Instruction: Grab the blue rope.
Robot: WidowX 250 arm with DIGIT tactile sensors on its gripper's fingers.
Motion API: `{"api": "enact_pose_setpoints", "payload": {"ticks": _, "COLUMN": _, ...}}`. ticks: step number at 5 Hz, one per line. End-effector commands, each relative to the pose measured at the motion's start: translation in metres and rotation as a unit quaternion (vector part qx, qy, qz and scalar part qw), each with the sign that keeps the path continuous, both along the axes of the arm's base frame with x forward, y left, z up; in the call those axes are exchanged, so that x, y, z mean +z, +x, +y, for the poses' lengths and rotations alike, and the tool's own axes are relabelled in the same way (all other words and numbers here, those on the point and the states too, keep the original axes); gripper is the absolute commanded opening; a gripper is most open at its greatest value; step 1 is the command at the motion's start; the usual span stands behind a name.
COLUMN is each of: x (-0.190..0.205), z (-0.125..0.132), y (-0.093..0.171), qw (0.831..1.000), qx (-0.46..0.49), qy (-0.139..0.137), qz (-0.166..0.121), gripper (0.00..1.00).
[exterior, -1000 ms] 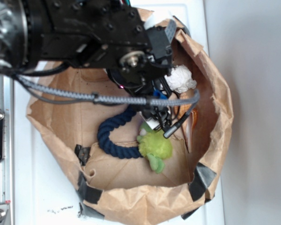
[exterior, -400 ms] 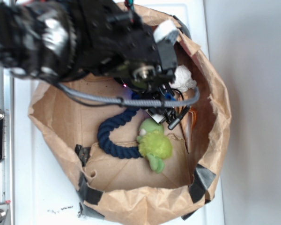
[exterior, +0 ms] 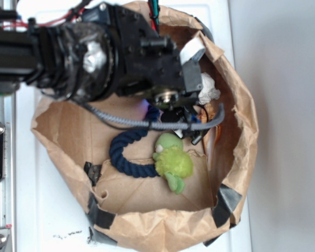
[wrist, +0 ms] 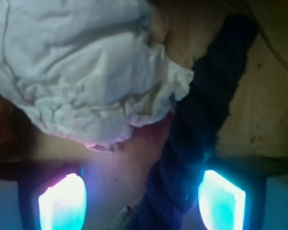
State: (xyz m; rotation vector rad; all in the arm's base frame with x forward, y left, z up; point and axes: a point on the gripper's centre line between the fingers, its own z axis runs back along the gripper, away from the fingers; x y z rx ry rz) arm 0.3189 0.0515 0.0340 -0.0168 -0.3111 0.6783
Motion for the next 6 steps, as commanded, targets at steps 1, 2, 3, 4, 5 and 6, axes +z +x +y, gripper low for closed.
{"api": "enact_pose_setpoints", "payload": {"ticks": 1, "x": -0.003, "z": 0.002, "y": 0.006, "qw": 0.999, "qx": -0.009, "qy": 0.019, "qz": -0.028, "gripper": 0.00}}
{"api": "enact_pose_setpoints", "payload": {"ticks": 2, "x": 0.004, "z": 0.003, "y": 0.003, "qw": 0.999, "qx": -0.008, "qy": 0.020, "qz": -0.038, "gripper": 0.00}}
{"api": "enact_pose_setpoints", "payload": {"ticks": 3, "x": 0.007, "z": 0.005, "y": -0.002, "qw": 0.999, "qx": -0.005, "qy": 0.019, "qz": -0.042, "gripper": 0.00}}
{"api": "enact_pose_setpoints", "payload": {"ticks": 4, "x": 0.009, "z": 0.006, "y": -0.002, "qw": 0.999, "qx": -0.006, "qy": 0.020, "qz": -0.043, "gripper": 0.00}}
{"api": "enact_pose_setpoints", "payload": {"ticks": 5, "x": 0.020, "z": 0.007, "y": -0.003, "qw": 0.999, "qx": -0.006, "qy": 0.007, "qz": -0.039, "gripper": 0.00}}
{"api": "enact_pose_setpoints", "payload": {"ticks": 6, "x": 0.043, "z": 0.009, "y": -0.006, "qw": 0.999, "qx": -0.010, "qy": -0.023, "qz": -0.048, "gripper": 0.00}}
